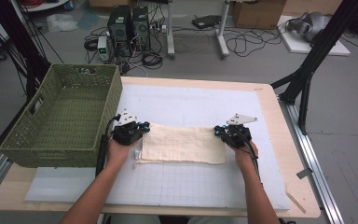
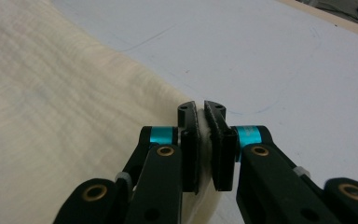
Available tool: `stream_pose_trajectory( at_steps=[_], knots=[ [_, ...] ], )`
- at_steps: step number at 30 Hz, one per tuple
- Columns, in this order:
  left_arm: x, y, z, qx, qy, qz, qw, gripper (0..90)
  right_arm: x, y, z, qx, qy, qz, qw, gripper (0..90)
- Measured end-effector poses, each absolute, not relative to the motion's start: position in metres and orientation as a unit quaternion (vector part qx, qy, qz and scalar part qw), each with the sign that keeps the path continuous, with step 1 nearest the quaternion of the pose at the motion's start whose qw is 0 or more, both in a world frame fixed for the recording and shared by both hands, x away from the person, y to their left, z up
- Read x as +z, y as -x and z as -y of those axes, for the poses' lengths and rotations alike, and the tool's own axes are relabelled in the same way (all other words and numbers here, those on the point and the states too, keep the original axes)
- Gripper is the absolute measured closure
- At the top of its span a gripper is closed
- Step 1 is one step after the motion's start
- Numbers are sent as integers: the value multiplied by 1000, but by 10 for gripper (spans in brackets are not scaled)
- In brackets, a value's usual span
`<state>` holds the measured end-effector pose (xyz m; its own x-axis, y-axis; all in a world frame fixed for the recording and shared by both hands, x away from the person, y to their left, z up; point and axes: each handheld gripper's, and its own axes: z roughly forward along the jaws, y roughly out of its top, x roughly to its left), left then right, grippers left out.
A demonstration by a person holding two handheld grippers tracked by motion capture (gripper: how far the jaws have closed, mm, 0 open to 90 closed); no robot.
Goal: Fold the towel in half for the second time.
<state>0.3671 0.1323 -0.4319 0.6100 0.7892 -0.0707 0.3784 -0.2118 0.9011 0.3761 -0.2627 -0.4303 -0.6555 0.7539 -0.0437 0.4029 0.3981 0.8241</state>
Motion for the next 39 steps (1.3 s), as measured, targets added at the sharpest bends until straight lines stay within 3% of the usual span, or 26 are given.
stream_pose_trajectory(
  at_steps=[20, 28, 29, 34, 39],
  knots=[
    [-435, -317, -140, 175, -771, -374, 485, 860, -422, -316, 276, 465, -283, -814, 202, 849],
    [-442, -301, -141, 155, -786, -373, 468, 842, -435, -297, 277, 446, -275, -831, 189, 849],
    [-441, -300, -141, 155, -781, -379, 472, 820, -435, -295, 276, 444, -274, -832, 187, 849],
    [-419, -301, -145, 162, -753, -385, 508, 524, -436, -291, 275, 430, -269, -841, 189, 848],
    [-405, -310, -142, 152, -740, -376, 537, 506, -437, -288, 274, 424, -267, -844, 191, 847]
  ],
)
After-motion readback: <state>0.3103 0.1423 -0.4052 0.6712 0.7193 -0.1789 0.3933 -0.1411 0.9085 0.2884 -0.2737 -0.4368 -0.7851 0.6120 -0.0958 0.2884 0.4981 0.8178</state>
